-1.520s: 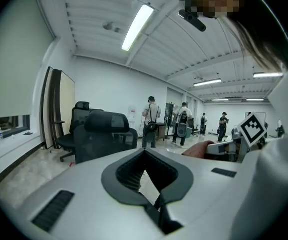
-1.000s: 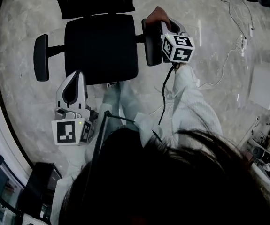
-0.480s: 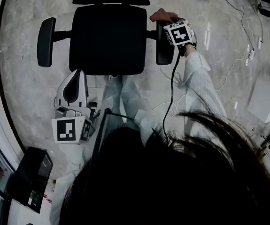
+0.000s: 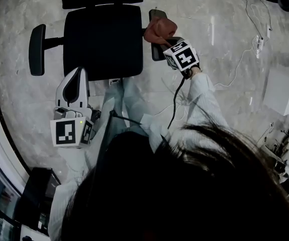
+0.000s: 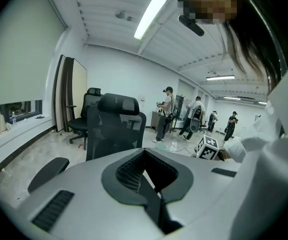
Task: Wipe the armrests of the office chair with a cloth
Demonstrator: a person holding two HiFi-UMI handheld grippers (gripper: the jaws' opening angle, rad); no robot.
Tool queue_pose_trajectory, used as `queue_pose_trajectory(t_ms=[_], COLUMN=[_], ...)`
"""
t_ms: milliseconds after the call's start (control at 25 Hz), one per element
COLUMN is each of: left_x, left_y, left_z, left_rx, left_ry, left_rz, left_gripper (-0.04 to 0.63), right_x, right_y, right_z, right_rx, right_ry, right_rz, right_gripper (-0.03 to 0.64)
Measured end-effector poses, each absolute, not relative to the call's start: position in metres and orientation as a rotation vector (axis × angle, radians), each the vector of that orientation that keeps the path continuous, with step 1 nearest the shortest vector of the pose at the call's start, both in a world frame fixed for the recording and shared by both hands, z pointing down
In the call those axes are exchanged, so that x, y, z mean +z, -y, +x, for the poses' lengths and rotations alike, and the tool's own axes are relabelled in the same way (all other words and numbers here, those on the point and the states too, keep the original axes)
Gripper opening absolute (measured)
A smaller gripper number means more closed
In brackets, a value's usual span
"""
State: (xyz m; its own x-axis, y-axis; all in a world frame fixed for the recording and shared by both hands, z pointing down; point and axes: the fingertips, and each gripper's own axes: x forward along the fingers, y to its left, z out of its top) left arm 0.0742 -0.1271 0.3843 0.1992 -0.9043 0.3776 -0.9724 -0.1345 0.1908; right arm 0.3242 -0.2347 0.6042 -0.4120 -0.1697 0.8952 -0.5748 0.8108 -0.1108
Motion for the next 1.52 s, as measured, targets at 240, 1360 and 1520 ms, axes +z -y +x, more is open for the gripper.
queue_pose_trajectory(t_ms=[240, 1360, 1520], left_x=[0.374, 0.380, 0.382], left_y=[0.127, 0.098, 0.093], left_z=[0.098, 0.046, 0.029], left_rx=[0.231, 0.285, 0.280], left_ry=[1.716, 1.907, 1.929], left_rz=[2.153, 1.942, 1.909], left_gripper=[0.003, 0.003, 0.003], right_x=[0.592, 0.613, 0.618], right_y=[0.166, 0.331, 0.344], right_z=[0.338, 0.306, 0.301], right_rx=[0.532, 0.535, 0.649], right_ry=[2.032, 2.016, 1.966], right_rz=[0.579, 0.746, 0.778], right_gripper=[0.025, 0.025, 0.025])
